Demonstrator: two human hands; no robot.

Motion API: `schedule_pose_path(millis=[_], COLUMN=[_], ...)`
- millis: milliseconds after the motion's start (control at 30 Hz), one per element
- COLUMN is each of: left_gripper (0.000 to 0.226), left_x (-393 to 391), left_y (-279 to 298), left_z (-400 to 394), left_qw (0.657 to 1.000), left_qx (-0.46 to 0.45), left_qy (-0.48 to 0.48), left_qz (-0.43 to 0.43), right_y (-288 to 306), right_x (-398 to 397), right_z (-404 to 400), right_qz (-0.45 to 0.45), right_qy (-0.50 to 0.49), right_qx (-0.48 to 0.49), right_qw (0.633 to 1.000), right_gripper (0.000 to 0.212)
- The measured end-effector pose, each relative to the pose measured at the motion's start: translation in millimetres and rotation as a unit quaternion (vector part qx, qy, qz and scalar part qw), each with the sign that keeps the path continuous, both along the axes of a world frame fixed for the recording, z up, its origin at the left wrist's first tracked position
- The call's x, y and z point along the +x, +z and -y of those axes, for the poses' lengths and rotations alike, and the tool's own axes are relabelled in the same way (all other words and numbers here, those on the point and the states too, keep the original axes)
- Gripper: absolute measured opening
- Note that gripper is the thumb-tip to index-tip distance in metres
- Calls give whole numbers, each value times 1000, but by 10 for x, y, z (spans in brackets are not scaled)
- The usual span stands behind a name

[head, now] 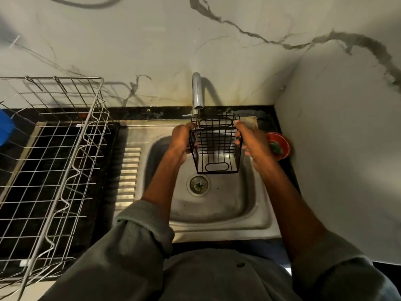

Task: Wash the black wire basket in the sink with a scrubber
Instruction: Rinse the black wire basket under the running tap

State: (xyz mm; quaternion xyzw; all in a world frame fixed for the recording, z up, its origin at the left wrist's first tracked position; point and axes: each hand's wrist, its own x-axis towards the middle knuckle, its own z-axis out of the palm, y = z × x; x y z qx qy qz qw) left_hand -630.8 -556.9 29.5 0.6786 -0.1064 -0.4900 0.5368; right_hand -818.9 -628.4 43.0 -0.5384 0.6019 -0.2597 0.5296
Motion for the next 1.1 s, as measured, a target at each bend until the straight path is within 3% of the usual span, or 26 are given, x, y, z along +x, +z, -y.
schedule_pose_path(millis=[167,300,567,733,867,1100], left_gripper=[44,44,31,30,29,30], left_x=[-146,-171,-103,-56,-79,-47], left_y=[-104,-172,-290,-334,-317,-223], left_z=[20,-35,-185,-186,-126,-149], left_qw=[996,993,994,994,993,994], left_qx=[-64,-92,-99,-100,-107,-104], left_qy=[-59,-73,-44,-51,-39,-11], left_qz=[-18,-6,-8,0,4,2], right_y=[-25,-27,-28,8,64,47], right_x=[-90,-77,76,105,54,121], right_z=[-22,-39,-136,-160,-167,-177], right_qz=[26,78,162,171,165,149], right_qy=[-58,-76,-110,-135,-119,-100], right_qx=[30,56,110,125,110,91], right_qw=[998,992,974,968,973,980], right_gripper=[42,35,70,63,44,60])
